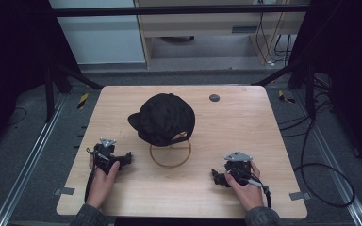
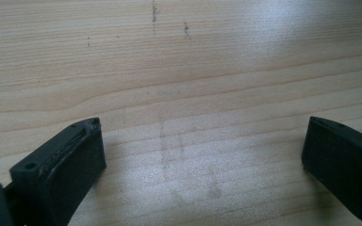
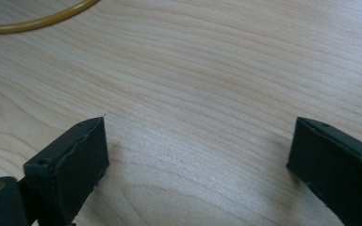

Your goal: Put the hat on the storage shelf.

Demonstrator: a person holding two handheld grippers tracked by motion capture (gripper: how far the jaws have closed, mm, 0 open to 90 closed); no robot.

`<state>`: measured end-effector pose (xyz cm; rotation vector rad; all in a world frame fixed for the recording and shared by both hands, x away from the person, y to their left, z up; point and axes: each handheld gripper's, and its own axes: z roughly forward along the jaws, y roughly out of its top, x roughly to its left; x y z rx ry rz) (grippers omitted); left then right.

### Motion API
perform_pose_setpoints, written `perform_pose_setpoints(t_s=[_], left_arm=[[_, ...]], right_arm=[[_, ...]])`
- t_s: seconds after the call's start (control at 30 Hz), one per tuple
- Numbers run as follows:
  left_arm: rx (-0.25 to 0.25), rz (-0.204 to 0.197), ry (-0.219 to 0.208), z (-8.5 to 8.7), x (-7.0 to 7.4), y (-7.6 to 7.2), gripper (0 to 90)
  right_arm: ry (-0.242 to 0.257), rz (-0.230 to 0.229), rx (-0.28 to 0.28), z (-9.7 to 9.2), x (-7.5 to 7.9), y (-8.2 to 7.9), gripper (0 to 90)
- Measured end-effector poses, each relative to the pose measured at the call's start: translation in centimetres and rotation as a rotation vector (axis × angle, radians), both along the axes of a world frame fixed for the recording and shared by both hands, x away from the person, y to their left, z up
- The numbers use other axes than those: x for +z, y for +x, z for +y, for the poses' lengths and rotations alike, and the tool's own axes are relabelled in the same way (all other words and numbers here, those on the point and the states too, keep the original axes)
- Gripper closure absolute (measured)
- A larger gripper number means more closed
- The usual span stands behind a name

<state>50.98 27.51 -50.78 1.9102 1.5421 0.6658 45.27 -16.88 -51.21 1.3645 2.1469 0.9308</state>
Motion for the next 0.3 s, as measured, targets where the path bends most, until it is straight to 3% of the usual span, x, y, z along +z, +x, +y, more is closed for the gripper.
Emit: perform_pose_setpoints(t_s=[0.3], left_arm=[[0.010,0.000,0.000,0.12,0.01,0.36,0.0]], right_arm=[[-0.003,-0.001,-0.001,0.06,-0.02,-0.05,4.6]])
